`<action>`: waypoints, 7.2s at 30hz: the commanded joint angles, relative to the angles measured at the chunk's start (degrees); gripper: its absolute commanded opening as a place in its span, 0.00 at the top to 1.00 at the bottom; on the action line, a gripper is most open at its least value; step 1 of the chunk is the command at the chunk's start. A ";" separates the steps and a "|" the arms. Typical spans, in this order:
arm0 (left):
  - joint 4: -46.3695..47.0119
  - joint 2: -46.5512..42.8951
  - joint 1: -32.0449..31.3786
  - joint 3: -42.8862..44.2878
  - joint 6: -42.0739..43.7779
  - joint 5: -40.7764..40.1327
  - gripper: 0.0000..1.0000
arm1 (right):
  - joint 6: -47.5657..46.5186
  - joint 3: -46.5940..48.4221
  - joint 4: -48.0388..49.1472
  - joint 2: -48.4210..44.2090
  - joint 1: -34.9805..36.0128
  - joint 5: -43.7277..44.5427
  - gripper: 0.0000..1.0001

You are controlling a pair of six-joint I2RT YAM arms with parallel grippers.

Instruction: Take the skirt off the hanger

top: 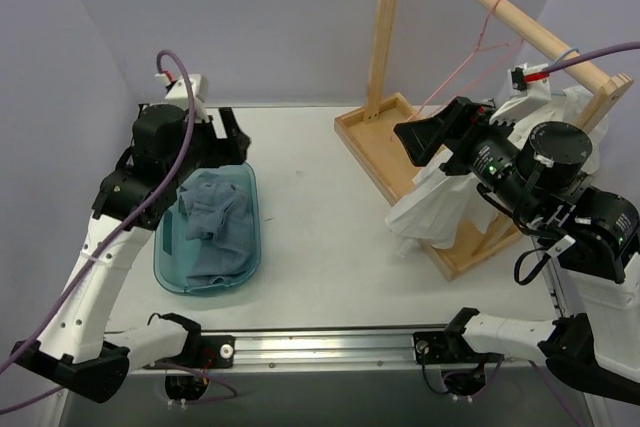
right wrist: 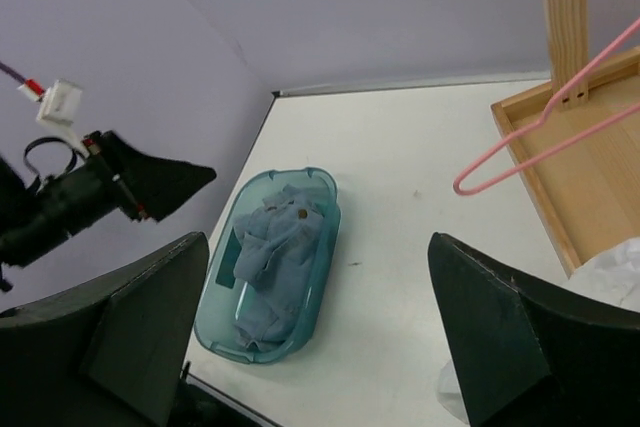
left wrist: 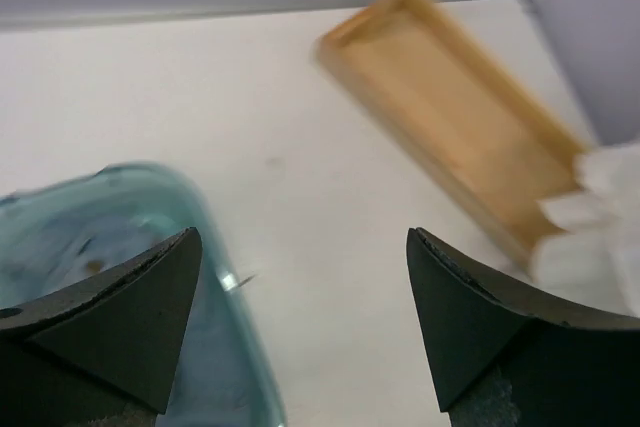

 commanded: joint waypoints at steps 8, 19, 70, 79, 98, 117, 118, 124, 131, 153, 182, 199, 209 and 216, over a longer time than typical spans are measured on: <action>23.60 11.71 -27.31 13.53 12.64 22.60 0.09 | -3.59 7.28 12.93 1.60 -0.31 17.04 0.13; 27.67 23.40 -32.95 22.75 20.48 30.33 0.06 | -4.02 -0.76 23.15 -5.18 -0.31 24.70 0.18; 19.93 51.02 -41.30 60.12 13.54 11.00 0.98 | -4.73 3.13 16.46 -9.13 -0.31 25.31 0.18; 25.55 41.35 -41.21 45.81 14.24 12.32 0.98 | -4.47 2.60 15.24 -8.87 -0.22 25.49 0.18; 34.00 32.12 -41.12 30.24 13.98 18.39 0.98 | -6.48 1.28 5.66 -5.70 -0.22 23.91 0.16; 22.32 6.37 -40.42 3.35 8.71 17.51 0.98 | -9.74 -0.82 1.08 0.27 -0.22 3.70 0.18; 19.79 5.49 -40.24 2.64 7.92 16.38 0.98 | -9.13 -1.17 1.60 0.45 -0.22 2.21 0.18; 6.79 1.18 -39.19 2.80 2.99 9.52 0.98 | -7.37 -1.00 3.98 2.47 -0.31 -3.86 0.24; 0.16 -1.36 -37.96 3.52 1.67 8.72 0.98 | -6.14 -3.37 7.05 5.10 -0.31 -7.38 0.26; -1.51 -4.71 -37.78 1.49 -1.06 15.75 0.98 | -7.98 -9.79 14.09 7.83 -0.22 -7.29 0.41; -0.37 -1.37 -35.85 6.86 -4.83 23.48 0.98 | -8.25 -19.02 17.16 2.47 -0.22 -8.08 0.49; -0.10 -1.72 -35.93 5.01 -4.66 25.07 0.98 | -11.15 -17.62 16.02 4.23 -0.22 -6.68 0.50; -0.19 -1.55 -35.93 4.74 -4.22 25.77 0.98 | -12.64 -16.29 15.32 6.34 -0.13 -7.73 0.63; -0.54 -2.25 -35.85 4.30 -3.78 25.86 0.98 | -12.90 -16.74 15.85 6.16 -0.13 -7.20 0.82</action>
